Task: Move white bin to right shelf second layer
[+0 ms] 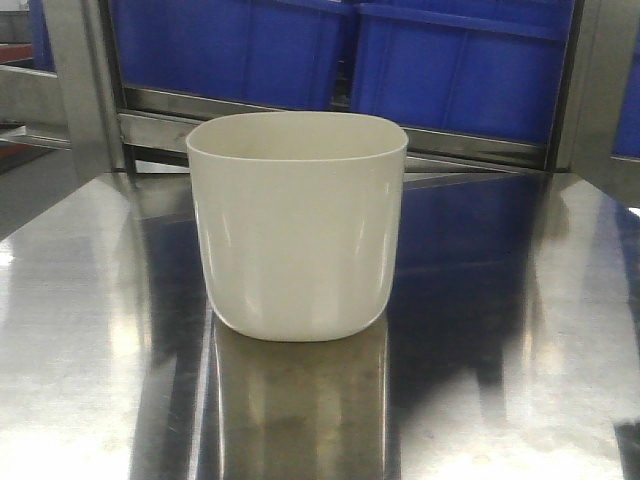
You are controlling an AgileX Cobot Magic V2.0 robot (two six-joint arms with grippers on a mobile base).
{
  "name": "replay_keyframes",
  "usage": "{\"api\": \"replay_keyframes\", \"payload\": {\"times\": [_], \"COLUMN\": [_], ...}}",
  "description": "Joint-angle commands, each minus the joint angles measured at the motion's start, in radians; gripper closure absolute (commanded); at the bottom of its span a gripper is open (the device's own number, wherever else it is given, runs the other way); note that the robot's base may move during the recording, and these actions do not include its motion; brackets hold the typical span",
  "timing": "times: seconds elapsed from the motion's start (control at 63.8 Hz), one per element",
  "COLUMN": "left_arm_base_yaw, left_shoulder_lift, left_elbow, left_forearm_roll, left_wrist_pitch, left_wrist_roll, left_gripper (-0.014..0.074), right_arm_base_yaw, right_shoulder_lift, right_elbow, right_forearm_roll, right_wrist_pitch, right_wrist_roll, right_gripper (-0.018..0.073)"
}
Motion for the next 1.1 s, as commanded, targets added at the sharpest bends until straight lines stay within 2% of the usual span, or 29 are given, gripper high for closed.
{"api": "replay_keyframes", "payload": {"times": [0.0, 0.11, 0.204, 0.298, 0.517, 0.721, 0.815, 0.972, 1.082], "left_arm_base_yaw": [-0.004, -0.004, -0.004, -0.004, -0.004, -0.004, -0.004, -0.004, -0.004], "left_shoulder_lift": [-0.013, -0.013, -0.013, -0.013, -0.013, -0.013, -0.013, -0.013, -0.013], "left_elbow": [0.037, 0.037, 0.037, 0.037, 0.037, 0.037, 0.037, 0.037, 0.037], "left_forearm_roll": [-0.006, -0.006, -0.006, -0.006, -0.006, -0.006, -0.006, -0.006, -0.006], "left_wrist_pitch": [-0.084, -0.084, -0.084, -0.084, -0.084, -0.084, -0.084, -0.084, -0.084], "left_wrist_roll": [-0.003, -0.003, -0.003, -0.003, -0.003, -0.003, -0.003, -0.003, -0.003], "left_gripper": [0.0512, 0.0512, 0.0512, 0.0512, 0.0512, 0.0512, 0.0512, 0.0512, 0.0512], "right_arm_base_yaw": [0.000, 0.046, 0.102, 0.171, 0.337, 0.449, 0.491, 0.538, 0.558], "right_shoulder_lift": [0.048, 0.111, 0.157, 0.204, 0.344, 0.488, 0.550, 0.633, 0.655], "right_elbow": [-0.091, -0.183, -0.256, -0.331, -0.493, -0.628, -0.699, -0.811, -0.873], "right_forearm_roll": [0.014, -0.036, -0.122, -0.193, -0.267, -0.272, -0.272, -0.265, -0.221], "right_wrist_pitch": [0.053, 0.184, 0.274, 0.329, 0.489, 0.535, 0.565, 0.592, 0.597], "right_wrist_roll": [0.044, 0.206, 0.418, 0.529, 0.532, 0.532, 0.532, 0.551, 0.553], "right_gripper": [0.0500, 0.0500, 0.0500, 0.0500, 0.0500, 0.0493, 0.0410, 0.0195, 0.0151]}}
